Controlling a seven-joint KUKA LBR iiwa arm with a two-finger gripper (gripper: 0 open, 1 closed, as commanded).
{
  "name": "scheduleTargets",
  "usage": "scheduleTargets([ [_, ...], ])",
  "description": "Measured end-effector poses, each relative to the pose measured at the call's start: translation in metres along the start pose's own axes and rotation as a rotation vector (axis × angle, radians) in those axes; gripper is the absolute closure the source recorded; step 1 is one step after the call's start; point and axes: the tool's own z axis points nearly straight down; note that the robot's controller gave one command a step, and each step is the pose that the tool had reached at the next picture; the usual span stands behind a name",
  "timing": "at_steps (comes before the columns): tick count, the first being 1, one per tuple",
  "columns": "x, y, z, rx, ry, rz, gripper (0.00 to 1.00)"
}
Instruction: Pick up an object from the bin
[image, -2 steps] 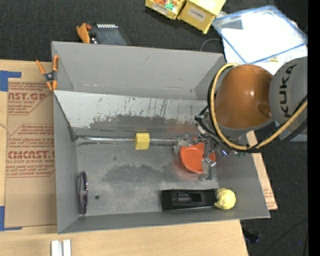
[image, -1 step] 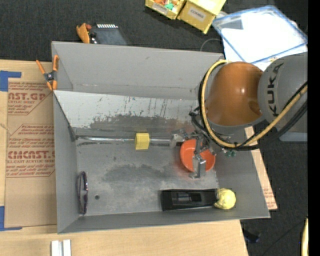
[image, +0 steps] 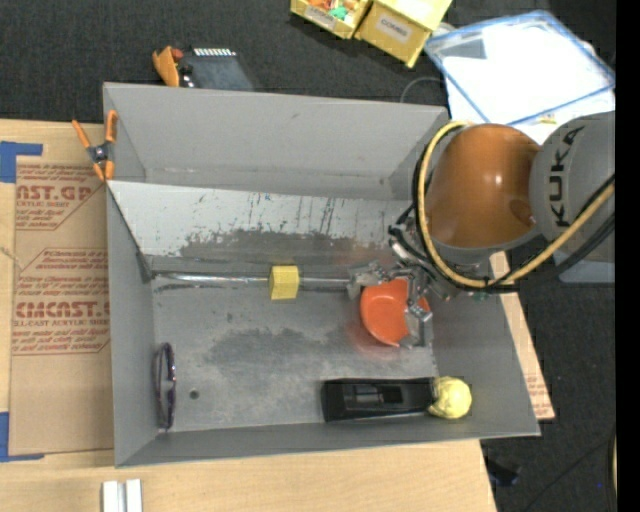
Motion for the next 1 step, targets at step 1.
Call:
scheduleTargets([
  [1, -0.0150, 0.0251, -0.0013, 0.000, -0.001, -0.201, 0.00],
])
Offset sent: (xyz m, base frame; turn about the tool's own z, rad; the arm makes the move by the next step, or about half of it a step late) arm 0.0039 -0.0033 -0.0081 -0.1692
